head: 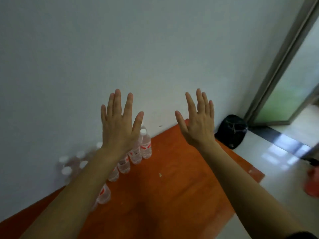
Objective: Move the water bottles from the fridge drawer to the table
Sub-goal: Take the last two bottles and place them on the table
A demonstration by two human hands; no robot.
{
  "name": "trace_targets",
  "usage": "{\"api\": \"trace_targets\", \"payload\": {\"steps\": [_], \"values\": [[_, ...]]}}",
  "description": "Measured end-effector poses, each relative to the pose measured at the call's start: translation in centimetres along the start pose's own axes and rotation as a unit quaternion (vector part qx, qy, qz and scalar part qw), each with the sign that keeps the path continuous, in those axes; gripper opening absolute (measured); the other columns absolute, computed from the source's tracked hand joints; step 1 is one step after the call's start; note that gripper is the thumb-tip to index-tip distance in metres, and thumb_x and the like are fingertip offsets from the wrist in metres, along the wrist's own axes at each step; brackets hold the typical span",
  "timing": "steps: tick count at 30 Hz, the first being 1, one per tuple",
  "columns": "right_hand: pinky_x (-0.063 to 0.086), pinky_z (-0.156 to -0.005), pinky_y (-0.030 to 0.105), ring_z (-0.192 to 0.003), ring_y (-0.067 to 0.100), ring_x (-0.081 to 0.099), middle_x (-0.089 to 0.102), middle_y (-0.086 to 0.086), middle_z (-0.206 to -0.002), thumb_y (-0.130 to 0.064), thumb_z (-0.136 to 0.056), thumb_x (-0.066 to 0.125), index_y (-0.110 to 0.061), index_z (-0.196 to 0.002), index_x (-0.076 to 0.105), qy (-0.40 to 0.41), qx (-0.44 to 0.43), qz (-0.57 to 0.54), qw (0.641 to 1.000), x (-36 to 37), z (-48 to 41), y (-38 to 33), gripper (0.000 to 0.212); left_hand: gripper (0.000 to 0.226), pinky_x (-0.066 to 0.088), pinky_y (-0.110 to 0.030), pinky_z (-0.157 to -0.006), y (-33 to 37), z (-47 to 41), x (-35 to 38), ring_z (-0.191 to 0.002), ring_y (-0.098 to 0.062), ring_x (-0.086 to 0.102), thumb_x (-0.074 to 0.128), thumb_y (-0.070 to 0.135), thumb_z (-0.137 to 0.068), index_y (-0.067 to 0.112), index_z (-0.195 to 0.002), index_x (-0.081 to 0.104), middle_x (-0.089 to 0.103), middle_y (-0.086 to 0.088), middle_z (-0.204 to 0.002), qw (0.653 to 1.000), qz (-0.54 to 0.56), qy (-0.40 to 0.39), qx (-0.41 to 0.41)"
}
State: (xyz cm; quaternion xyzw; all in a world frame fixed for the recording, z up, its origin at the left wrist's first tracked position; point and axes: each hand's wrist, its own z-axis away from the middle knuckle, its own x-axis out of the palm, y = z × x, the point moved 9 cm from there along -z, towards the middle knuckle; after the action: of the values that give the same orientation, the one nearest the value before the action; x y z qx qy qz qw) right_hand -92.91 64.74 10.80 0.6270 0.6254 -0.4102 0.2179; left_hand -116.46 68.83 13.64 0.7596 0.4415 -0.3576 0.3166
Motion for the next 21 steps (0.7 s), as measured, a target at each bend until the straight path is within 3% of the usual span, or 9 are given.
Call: {"api": "trace_targets", "payload": {"steps": [8, 13, 16, 21], "values": [[0.007, -0.124, 0.051, -0.154, 0.026, 0.002, 0.008, 0.012, -0.166, -0.063, -0.099, 0.025, -0.024, -0.158, 0.020, 0.031, 0.133, 0.144, 0.980, -11.7, 11.1, 13.5, 0.071, 0.069, 0.003, -0.055, -0.122, 18.0, 1.7, 5.1, -0.153, -0.025, -0.005, 0.014, 0.061, -0.100, 0.024, -0.158, 0.013, 0.000, -0.009, -0.166, 0.974, 0.157, -0.051, 0.156], [0.005, -0.123, 0.051, -0.154, 0.027, 0.001, 0.006, 0.012, -0.167, -0.065, -0.097, 0.024, -0.025, -0.158, 0.020, 0.072, 0.237, 0.223, 0.943, -23.1, 20.0, 23.6, 0.073, 0.072, 0.003, -0.057, -0.120, 34.4, 5.6, 3.7, -0.153, -0.026, -0.007, 0.007, 0.066, -0.097, 0.027, -0.158, 0.010, -0.002, -0.010, -0.166, 0.927, 0.226, -0.076, 0.288], [0.000, -0.123, 0.050, -0.154, 0.030, 0.003, 0.008, 0.012, -0.166, -0.064, -0.097, 0.033, -0.023, -0.157, 0.023, 0.100, 0.284, 0.258, 0.918, -29.2, 26.0, 29.2, 0.074, 0.072, 0.002, -0.057, -0.120, 43.9, 9.5, 2.4, -0.152, -0.028, -0.007, 0.009, 0.067, -0.096, 0.029, -0.158, 0.009, -0.004, -0.011, -0.166, 0.896, 0.246, -0.077, 0.362], [-0.003, -0.122, 0.052, -0.154, 0.032, -0.004, -0.002, 0.012, -0.167, -0.068, -0.095, 0.032, -0.023, -0.160, 0.012, 0.110, 0.352, 0.308, 0.877, -37.1, 35.6, 38.5, 0.081, 0.076, 0.007, -0.063, -0.118, 58.6, 16.6, 2.9, -0.152, -0.030, -0.009, 0.008, 0.071, -0.094, 0.031, -0.158, 0.006, -0.009, -0.012, -0.165, 0.868, 0.238, -0.092, 0.426]]}}
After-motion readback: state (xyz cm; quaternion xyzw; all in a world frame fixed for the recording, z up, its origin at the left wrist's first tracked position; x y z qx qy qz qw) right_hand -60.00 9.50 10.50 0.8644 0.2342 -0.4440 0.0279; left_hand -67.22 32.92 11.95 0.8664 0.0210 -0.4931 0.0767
